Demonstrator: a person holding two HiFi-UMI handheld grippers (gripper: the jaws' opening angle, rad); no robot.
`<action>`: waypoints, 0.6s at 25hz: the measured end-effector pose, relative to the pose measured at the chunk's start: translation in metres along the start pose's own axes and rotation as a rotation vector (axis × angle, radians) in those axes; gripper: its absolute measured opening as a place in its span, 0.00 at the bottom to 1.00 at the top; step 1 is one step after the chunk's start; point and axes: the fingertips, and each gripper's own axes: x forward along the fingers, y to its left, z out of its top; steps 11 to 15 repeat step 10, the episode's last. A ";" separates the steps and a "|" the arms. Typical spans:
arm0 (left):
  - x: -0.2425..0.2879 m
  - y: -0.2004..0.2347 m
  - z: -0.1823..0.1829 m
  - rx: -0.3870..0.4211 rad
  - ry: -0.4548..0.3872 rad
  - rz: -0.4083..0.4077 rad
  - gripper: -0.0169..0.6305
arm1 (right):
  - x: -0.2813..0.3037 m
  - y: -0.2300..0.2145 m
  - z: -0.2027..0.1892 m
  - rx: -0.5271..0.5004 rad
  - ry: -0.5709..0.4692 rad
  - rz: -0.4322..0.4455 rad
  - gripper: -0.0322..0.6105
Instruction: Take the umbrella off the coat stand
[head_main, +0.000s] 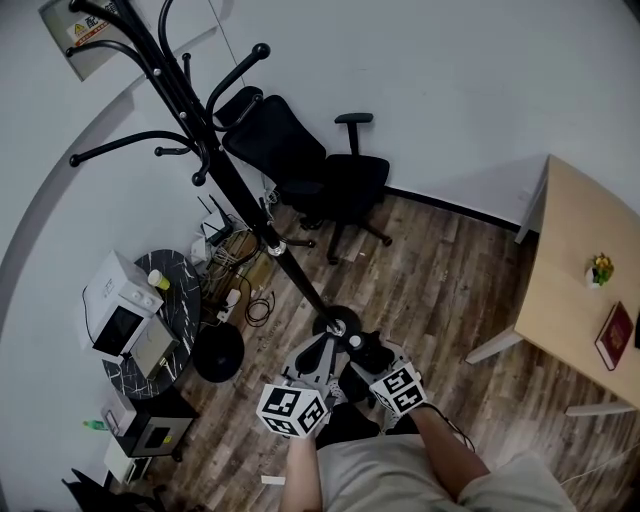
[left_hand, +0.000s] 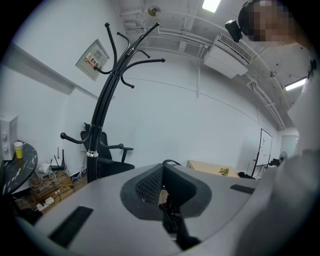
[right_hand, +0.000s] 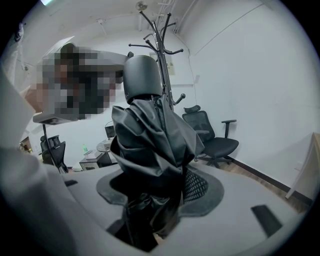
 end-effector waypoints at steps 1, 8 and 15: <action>0.000 -0.001 0.001 0.001 -0.001 -0.002 0.06 | 0.000 0.000 -0.001 0.003 0.002 0.000 0.45; 0.003 0.000 0.003 0.014 -0.003 0.001 0.06 | 0.004 -0.002 -0.002 -0.001 0.012 0.005 0.45; 0.004 0.001 0.001 0.021 -0.003 0.005 0.06 | 0.005 -0.002 -0.002 0.000 0.011 0.010 0.45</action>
